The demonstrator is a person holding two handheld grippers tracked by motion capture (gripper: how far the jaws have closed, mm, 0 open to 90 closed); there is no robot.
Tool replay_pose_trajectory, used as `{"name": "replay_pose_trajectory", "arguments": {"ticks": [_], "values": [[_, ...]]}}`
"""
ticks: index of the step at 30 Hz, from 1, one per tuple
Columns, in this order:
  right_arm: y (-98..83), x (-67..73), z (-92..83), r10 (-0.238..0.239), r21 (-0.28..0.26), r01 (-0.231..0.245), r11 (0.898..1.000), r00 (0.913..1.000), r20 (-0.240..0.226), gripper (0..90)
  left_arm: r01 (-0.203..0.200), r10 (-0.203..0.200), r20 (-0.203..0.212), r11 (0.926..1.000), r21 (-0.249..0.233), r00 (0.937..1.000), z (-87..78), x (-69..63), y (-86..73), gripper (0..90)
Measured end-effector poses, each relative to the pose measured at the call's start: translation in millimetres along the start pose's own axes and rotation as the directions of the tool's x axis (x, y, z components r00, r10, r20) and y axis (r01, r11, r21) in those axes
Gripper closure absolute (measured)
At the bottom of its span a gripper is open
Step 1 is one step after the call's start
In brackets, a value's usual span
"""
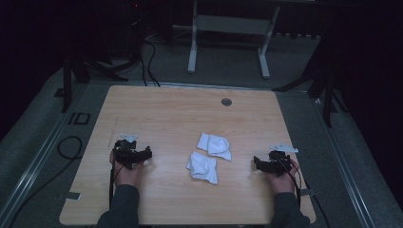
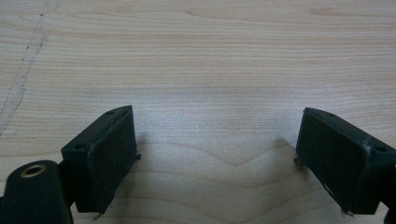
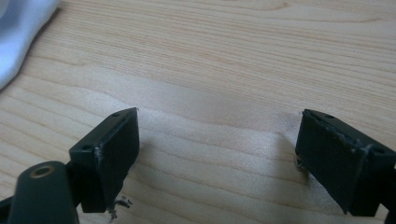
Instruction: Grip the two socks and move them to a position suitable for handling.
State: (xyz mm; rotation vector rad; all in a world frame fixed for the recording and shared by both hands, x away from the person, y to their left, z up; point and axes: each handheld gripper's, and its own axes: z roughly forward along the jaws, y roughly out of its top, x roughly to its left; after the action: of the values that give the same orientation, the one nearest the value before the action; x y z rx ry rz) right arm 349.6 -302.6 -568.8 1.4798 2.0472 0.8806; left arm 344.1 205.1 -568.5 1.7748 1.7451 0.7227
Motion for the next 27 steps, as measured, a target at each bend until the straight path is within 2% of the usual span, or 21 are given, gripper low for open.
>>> {"name": "replay_pose_trajectory", "arguments": {"ticks": [9, 11, 15, 17, 18, 22, 26, 27], "values": [[-1.0, 1.9, -1.6, 0.003, 0.000, -0.003, 1.000, 1.0000, 0.001, 15.6, 0.001, -0.001, 0.000, 1.0000, 0.001, 1.0000, -0.1, -0.1, 0.0, 12.2], [-0.7, 3.4, -3.2, 0.000, 0.003, 0.000, 1.000, 1.0000, -0.003, 20.1, 0.000, 0.000, 0.000, 1.0000, 0.001, 1.0000, -0.1, 0.0, 0.0, 12.2], [0.4, 5.7, -7.7, -0.007, 0.015, 0.008, 1.000, 1.0000, -0.004, 34.8, 0.000, 0.000, 0.000, 1.0000, 0.001, 1.0000, 0.0, 0.0, 0.1, 12.1], [0.3, 6.7, -9.5, -0.009, 0.018, 0.009, 1.000, 1.0000, -0.004, 40.2, 0.000, 0.000, 0.000, 1.0000, 0.001, 1.0000, 0.0, 0.0, 0.1, 12.1], [0.3, 6.7, -9.5, -0.009, 0.018, 0.009, 1.000, 1.0000, -0.004, 40.2, 0.000, 0.000, 0.000, 1.0000, 0.001, 1.0000, 0.0, 0.0, 0.1, 12.2], [1.1, 13.2, -14.6, -0.067, 0.024, 0.067, 0.997, 0.9978, -0.002, 55.8, -0.001, 0.001, 0.000, 1.0000, 0.001, 1.0000, 0.0, -0.1, 0.2, 12.2], [3.6, 21.5, -20.3, -0.100, 0.019, 0.101, 0.995, 0.9940, -0.043, 66.1, -0.001, 0.001, 0.000, 1.0000, 0.000, 1.0000, 0.1, -0.1, 0.2, 12.2], [4.4, 24.3, -22.0, -0.110, 0.019, 0.111, 0.994, 0.9927, -0.051, 71.2, -0.001, 0.001, 0.000, 1.0000, 0.000, 1.0000, 0.1, -0.1, 0.2, 12.2]]}}
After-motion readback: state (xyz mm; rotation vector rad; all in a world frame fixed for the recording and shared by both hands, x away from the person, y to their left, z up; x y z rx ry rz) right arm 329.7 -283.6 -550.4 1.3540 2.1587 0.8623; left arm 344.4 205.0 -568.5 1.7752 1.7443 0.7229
